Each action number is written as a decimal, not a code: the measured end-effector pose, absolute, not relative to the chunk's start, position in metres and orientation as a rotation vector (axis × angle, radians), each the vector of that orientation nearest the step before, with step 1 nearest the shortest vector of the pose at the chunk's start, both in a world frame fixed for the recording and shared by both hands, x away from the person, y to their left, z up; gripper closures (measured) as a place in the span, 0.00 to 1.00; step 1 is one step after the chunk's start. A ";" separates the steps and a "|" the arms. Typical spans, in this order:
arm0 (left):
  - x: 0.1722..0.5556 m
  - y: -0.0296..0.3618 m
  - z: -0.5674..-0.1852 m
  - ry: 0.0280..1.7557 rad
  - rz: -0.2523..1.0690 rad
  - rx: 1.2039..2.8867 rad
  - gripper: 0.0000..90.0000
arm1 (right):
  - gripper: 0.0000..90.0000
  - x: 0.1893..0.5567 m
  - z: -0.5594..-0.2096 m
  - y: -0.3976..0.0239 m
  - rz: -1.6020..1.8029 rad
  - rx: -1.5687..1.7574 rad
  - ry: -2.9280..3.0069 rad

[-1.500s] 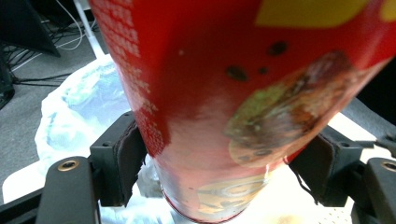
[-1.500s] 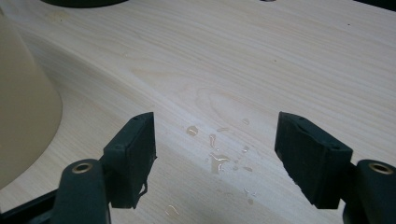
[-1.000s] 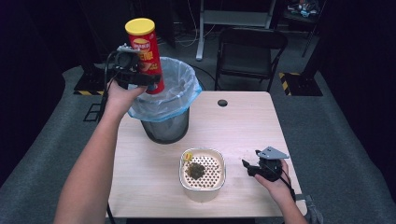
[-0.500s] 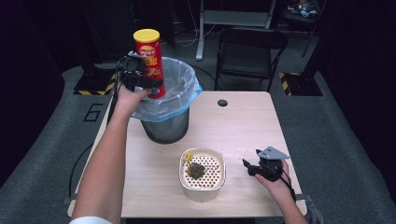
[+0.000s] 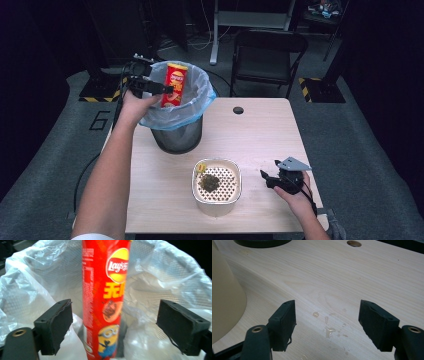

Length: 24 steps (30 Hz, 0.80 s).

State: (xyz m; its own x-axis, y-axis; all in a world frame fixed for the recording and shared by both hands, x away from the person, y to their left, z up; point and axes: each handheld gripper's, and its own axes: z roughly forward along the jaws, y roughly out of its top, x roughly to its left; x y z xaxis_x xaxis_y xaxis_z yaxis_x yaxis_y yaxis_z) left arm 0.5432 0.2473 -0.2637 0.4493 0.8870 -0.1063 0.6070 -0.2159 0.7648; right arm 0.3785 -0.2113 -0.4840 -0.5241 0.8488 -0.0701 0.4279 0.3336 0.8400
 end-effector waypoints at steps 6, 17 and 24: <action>0.528 0.254 -0.251 1.211 0.469 1.946 0.18 | 0.33 0.378 -0.485 -0.212 1.082 1.117 2.102; 0.503 0.268 -0.238 1.164 0.482 1.973 0.26 | 0.33 0.379 -0.486 -0.213 1.076 1.123 2.104; 0.488 0.273 -0.245 1.123 0.476 1.966 0.35 | 0.33 0.378 -0.486 -0.213 1.076 1.129 2.103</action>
